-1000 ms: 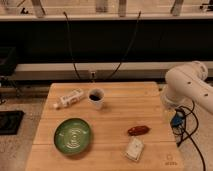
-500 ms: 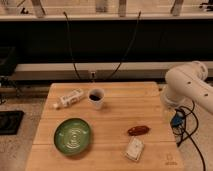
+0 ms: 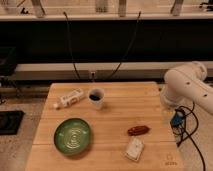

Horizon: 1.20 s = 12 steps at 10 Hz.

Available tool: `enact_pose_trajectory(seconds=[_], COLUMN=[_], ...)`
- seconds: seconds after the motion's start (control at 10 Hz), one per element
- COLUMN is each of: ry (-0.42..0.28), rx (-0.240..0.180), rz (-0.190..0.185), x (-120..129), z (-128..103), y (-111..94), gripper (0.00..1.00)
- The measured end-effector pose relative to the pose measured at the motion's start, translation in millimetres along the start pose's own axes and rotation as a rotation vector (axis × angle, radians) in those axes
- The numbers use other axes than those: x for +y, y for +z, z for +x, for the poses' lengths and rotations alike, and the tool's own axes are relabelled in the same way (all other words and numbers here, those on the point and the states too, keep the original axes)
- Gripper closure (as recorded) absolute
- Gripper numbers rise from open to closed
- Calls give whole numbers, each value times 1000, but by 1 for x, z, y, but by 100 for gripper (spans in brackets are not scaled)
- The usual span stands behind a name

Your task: Drag the ceramic bowl in a circle

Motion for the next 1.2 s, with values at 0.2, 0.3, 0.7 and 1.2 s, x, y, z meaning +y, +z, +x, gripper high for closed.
enact_pose_trajectory(seconds=[0.2, 0.3, 0.7, 1.2], ry=[-27, -36, -100, -200], rx=[15, 25, 50, 80], rz=[6, 7, 16, 34], x=[1, 2, 7, 13], z=[-32, -41, -61, -106], y=[0, 0, 2, 6], gripper=[20, 20, 20, 20])
